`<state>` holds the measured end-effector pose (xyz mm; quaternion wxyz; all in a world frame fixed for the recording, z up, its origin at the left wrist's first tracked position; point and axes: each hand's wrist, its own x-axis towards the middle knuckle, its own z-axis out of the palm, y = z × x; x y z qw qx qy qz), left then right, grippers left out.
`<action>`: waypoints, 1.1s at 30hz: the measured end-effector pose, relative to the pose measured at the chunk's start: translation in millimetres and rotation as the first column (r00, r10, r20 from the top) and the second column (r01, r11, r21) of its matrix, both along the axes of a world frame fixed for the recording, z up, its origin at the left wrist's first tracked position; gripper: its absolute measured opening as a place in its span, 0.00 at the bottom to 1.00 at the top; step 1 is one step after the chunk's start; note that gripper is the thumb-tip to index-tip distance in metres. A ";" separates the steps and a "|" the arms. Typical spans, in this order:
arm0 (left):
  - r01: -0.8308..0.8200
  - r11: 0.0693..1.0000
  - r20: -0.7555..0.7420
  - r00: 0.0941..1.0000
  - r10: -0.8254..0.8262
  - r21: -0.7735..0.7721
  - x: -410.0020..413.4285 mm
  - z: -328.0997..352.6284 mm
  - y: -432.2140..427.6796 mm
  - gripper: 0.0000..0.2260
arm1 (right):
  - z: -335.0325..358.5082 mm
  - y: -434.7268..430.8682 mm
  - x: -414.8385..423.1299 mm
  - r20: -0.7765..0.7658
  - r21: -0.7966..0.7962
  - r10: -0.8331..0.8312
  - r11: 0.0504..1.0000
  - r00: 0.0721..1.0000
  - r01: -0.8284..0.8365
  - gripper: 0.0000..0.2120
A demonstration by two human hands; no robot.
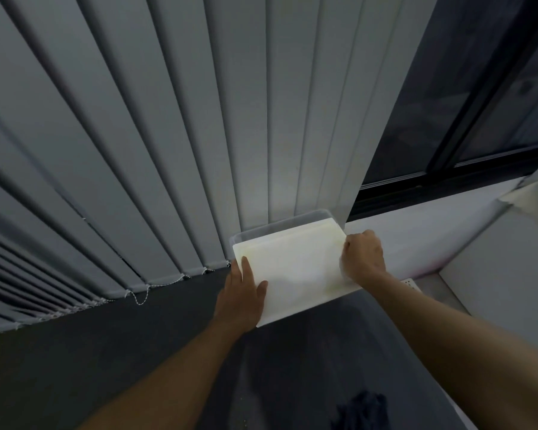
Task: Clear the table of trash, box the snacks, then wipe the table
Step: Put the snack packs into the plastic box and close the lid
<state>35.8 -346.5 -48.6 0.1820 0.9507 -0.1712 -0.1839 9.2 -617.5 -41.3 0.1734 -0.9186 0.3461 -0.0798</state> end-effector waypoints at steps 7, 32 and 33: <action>-0.093 0.994 -0.009 0.996 0.093 -0.050 20.9 -8.8 -11.1 0.32 | -17.8 -2.3 26.6 0.226 0.232 -0.068 0.973 0.972 0.014 0.10; -0.077 0.996 -0.014 0.997 0.077 0.056 33.3 -8.6 -20.2 0.33 | -21.5 0.0 25.8 0.230 0.086 -0.044 0.996 0.972 0.025 0.13; -0.078 0.995 -0.018 0.997 0.079 0.068 34.9 -9.1 -20.3 0.33 | -18.5 2.5 27.4 0.244 0.160 -0.100 0.985 0.964 0.062 0.13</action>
